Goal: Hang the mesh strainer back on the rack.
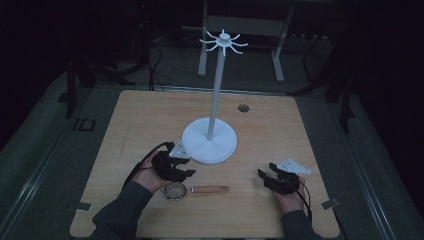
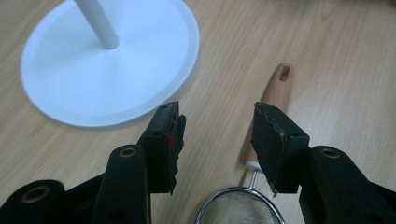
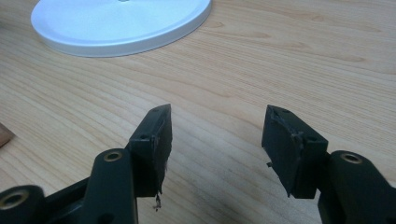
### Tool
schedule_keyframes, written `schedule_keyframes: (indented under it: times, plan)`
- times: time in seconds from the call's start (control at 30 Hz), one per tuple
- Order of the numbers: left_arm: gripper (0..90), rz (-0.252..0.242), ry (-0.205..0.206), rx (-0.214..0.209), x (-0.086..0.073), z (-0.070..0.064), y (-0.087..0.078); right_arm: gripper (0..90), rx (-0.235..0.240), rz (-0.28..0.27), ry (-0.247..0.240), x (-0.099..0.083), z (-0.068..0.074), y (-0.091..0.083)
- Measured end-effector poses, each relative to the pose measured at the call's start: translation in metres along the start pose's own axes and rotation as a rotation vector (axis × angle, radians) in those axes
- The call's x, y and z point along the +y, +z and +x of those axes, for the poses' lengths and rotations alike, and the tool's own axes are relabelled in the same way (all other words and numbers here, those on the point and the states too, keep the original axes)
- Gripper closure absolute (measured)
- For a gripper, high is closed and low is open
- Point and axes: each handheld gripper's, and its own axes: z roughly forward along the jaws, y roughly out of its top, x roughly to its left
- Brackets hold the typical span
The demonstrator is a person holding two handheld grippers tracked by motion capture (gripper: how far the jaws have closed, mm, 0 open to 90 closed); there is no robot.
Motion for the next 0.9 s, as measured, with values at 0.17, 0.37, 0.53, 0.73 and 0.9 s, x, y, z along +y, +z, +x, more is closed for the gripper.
schedule_keyframes:
  times: [0.17,0.37,0.53,0.73,0.9]
  plan:
    - [52.5,0.029,0.022,-0.018,0.002,-0.003,0.005,42.3,0.001,0.0,0.0,0.0,0.0,0.0]
    - [52.5,0.075,0.032,-0.034,0.004,-0.006,0.013,42.1,0.003,0.0,0.002,0.0,0.0,0.0]
    - [52.5,0.111,0.054,-0.046,0.005,-0.01,0.021,41.9,0.003,0.0,0.003,0.0,0.0,0.0]
    - [53.0,0.143,0.065,-0.076,0.005,-0.014,0.029,41.9,0.004,0.0,0.003,0.0,0.0,0.0]
    - [53.1,0.163,0.07,-0.092,0.006,-0.017,0.036,41.8,0.005,0.0,0.004,0.0,0.0,0.0]
